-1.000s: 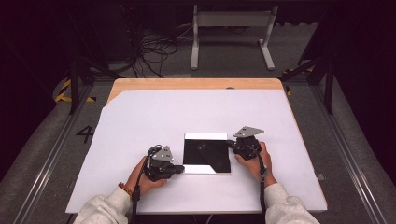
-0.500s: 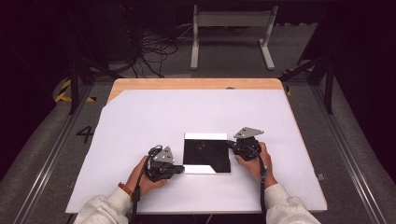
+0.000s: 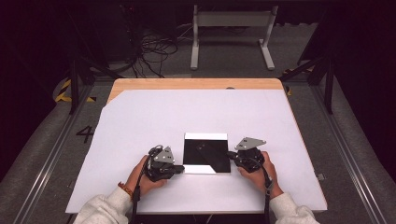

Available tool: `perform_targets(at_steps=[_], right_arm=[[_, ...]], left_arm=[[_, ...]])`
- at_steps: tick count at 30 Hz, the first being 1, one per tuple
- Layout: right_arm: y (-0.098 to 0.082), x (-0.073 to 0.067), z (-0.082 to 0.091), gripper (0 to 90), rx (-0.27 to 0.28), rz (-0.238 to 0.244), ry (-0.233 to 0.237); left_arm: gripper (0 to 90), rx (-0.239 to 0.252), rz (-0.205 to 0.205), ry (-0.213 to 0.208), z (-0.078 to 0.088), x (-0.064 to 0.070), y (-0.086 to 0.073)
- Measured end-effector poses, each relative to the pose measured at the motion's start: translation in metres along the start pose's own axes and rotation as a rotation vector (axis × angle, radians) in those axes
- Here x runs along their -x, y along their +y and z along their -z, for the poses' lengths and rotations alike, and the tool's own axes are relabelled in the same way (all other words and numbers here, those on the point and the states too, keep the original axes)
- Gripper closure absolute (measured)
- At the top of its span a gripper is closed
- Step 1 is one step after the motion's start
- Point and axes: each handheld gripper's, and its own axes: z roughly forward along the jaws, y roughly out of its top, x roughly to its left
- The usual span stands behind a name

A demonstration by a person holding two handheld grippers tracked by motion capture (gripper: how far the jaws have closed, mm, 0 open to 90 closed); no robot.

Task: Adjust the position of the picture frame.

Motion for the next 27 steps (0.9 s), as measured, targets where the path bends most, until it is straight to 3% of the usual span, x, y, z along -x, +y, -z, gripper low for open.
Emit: perform_targets(at_steps=[6,16,20,21,27], right_arm=[[-0.003,-0.001,0.003,90.0,0.003,0.000,0.021],[-0.013,0.001,0.016,88.8,-0.006,0.012,0.039],[-0.019,0.001,0.026,87.6,-0.009,0.011,0.053],[-0.020,0.001,0.029,86.9,-0.003,0.010,0.057],[-0.023,-0.001,0.047,85.5,0.025,0.011,0.062]], left_arm=[[83.4,-0.007,-0.003,0.016,0.003,0.004,-0.001],[81.4,0.063,-0.017,0.056,0.034,0.010,-0.023],[72.0,0.091,-0.009,0.066,0.046,0.005,-0.034],[68.9,0.101,0.005,0.104,0.051,0.001,-0.040],[56.1,0.118,0.026,0.157,0.061,-0.001,-0.052]])
